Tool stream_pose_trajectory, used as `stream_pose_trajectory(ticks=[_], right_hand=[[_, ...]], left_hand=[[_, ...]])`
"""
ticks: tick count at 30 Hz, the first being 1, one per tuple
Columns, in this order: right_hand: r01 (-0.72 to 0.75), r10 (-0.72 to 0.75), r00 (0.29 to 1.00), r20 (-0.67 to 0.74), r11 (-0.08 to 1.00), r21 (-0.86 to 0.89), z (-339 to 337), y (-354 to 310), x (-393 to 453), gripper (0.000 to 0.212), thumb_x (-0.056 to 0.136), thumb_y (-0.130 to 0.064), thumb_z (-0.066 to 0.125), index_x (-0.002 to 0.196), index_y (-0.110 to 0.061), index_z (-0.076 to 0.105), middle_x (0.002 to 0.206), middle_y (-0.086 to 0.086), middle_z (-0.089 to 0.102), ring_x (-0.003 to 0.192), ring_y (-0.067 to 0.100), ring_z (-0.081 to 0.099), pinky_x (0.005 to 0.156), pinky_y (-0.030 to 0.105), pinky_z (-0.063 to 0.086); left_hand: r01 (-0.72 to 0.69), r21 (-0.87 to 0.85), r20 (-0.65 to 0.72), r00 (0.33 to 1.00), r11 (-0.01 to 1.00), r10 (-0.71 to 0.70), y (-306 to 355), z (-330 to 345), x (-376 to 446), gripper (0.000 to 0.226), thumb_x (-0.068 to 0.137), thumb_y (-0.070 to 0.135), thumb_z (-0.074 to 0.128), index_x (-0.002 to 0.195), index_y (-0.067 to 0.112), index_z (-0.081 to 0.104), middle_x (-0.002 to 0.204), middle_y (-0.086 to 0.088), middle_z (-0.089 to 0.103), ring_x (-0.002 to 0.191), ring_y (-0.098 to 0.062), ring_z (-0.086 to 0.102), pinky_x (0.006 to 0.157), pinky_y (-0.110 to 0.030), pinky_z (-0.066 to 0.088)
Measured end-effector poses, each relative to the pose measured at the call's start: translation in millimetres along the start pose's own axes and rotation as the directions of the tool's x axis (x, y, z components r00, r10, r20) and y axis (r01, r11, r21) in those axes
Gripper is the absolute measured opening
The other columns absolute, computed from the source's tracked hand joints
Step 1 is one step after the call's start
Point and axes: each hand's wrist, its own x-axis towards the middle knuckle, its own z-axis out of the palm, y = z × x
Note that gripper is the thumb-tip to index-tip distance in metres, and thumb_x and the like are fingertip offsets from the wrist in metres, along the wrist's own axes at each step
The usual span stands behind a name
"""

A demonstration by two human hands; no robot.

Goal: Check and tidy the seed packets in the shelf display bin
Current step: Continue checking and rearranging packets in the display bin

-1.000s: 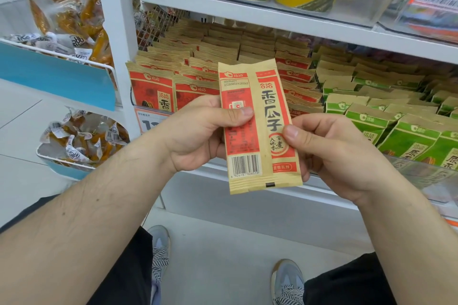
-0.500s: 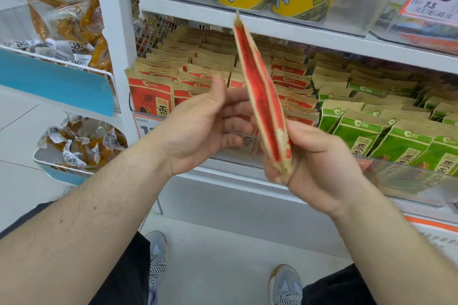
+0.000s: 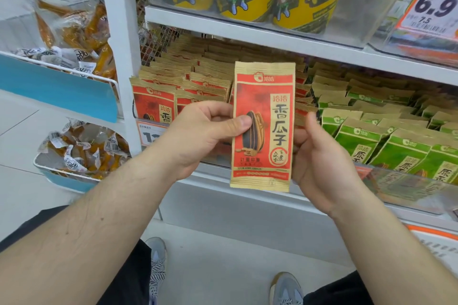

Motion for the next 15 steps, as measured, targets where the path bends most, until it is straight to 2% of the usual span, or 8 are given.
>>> stream_pose_trajectory(ticks=[2,5,7,10,13,15], right_hand=[[0.074,-0.073,0.997,0.009,0.994,-0.078,-1.9,-2.0,-1.3,0.062,0.084,-0.058,0.040,0.108,-0.010,0.070,0.102,0.016,0.074,0.096,0.032,0.070,0.086,0.047,0.055],[0.148,-0.147,0.989,0.020,0.983,-0.109,-1.8,-0.8,-3.6,0.041,0.085,-0.038,0.052,0.099,-0.005,0.071,0.093,0.018,0.074,0.082,0.029,0.072,0.073,0.039,0.059],[0.156,-0.154,0.988,0.023,0.979,-0.134,-3.7,0.3,-3.9,0.038,0.084,-0.036,0.053,0.096,-0.005,0.071,0.090,0.017,0.075,0.077,0.027,0.071,0.067,0.035,0.058],[0.200,-0.199,0.980,0.020,0.963,-0.183,-4.7,-2.0,-4.5,0.028,0.082,-0.032,0.064,0.091,-0.006,0.072,0.083,0.014,0.074,0.065,0.020,0.067,0.055,0.026,0.051],[0.223,-0.227,0.974,-0.014,0.965,-0.140,-5.2,-2.8,-4.9,0.016,0.076,-0.018,0.070,0.089,-0.008,0.072,0.077,0.006,0.074,0.059,0.014,0.065,0.051,0.020,0.048],[0.217,-0.222,0.975,-0.026,0.966,-0.140,-6.2,-1.1,-4.0,0.011,0.073,-0.016,0.075,0.084,-0.015,0.074,0.074,0.003,0.072,0.055,0.013,0.058,0.049,0.019,0.043]], left_hand=[[-0.002,0.050,-0.010,1.000,0.999,0.003,-1.5,1.2,0.6,0.037,0.062,0.024,0.074,0.094,0.006,0.069,0.083,-0.010,0.075,0.071,-0.018,0.071,0.065,-0.029,0.059],[-0.002,0.065,0.009,1.000,0.998,0.002,-2.5,2.5,0.5,0.031,0.062,0.022,0.074,0.089,0.008,0.070,0.081,-0.008,0.075,0.070,-0.017,0.071,0.062,-0.026,0.058],[-0.005,0.078,0.013,1.000,0.997,0.004,-1.4,1.9,0.0,0.029,0.063,0.022,0.073,0.088,0.009,0.071,0.083,-0.008,0.076,0.071,-0.018,0.072,0.063,-0.026,0.058],[-0.036,0.129,0.031,0.999,0.991,0.032,0.5,-0.1,-1.7,0.030,0.063,0.021,0.074,0.091,0.009,0.071,0.084,-0.008,0.075,0.072,-0.019,0.072,0.063,-0.028,0.059],[-0.055,0.231,0.065,0.997,0.971,0.041,4.2,-1.9,-4.0,0.032,0.060,0.022,0.076,0.091,0.012,0.072,0.083,-0.008,0.074,0.073,-0.022,0.072,0.063,-0.032,0.060],[-0.079,0.288,0.094,0.994,0.955,0.053,6.3,-3.1,-3.9,0.033,0.060,0.025,0.077,0.091,0.015,0.073,0.087,-0.011,0.074,0.077,-0.024,0.073,0.067,-0.033,0.060]])
